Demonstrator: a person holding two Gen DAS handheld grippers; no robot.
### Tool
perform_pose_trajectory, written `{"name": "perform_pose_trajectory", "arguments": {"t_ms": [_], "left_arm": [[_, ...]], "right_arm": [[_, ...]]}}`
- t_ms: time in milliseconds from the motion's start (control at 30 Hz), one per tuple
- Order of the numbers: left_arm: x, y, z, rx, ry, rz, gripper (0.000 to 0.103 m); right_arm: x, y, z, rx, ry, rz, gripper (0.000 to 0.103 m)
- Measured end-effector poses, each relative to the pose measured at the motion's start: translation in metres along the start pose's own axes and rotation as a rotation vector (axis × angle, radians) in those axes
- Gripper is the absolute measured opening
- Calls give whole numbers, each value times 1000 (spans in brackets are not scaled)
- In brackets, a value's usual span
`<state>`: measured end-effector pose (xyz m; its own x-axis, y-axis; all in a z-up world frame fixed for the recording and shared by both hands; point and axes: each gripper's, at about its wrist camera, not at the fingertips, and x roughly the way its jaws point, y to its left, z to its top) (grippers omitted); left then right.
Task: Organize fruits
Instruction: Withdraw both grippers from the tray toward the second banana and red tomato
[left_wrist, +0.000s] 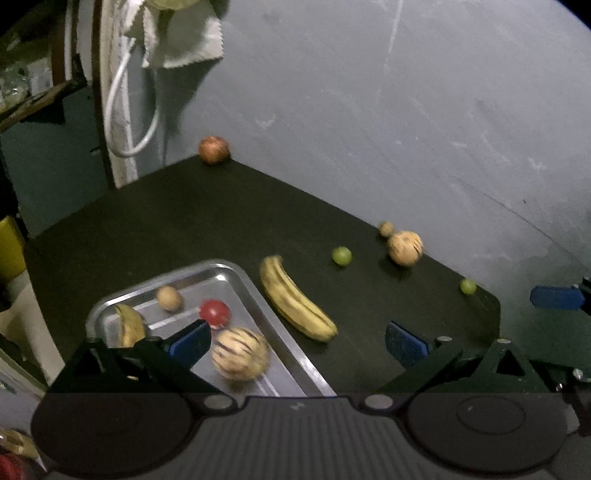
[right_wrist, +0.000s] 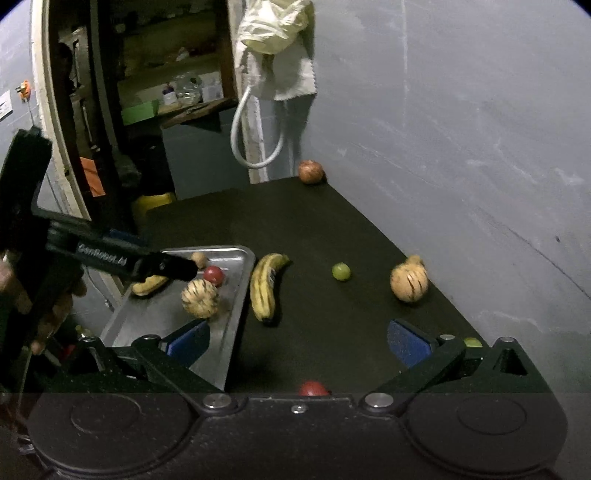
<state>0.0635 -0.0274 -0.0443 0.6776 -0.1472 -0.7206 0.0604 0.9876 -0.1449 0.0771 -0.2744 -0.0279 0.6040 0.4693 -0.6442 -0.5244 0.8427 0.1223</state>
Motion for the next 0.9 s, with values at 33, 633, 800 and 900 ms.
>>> {"name": "perform_pose_trajectory", "arguments": {"t_ms": [33,633,800,900], "left_arm": [[1,-3,-3,3,6,-7,102],[33,-7,16,34,53,-49,102],[50,-11,27,91,67,-73,102],[60,-12,32,117,80,-85,102]], "right_arm": [[-1,-2,-3,8,4,-3,102],[7,-9,-24,65,59,-43,102],[18,-9,-25,61,76,-62,101],[25,-9,-26,62,88,-67,100]]}}
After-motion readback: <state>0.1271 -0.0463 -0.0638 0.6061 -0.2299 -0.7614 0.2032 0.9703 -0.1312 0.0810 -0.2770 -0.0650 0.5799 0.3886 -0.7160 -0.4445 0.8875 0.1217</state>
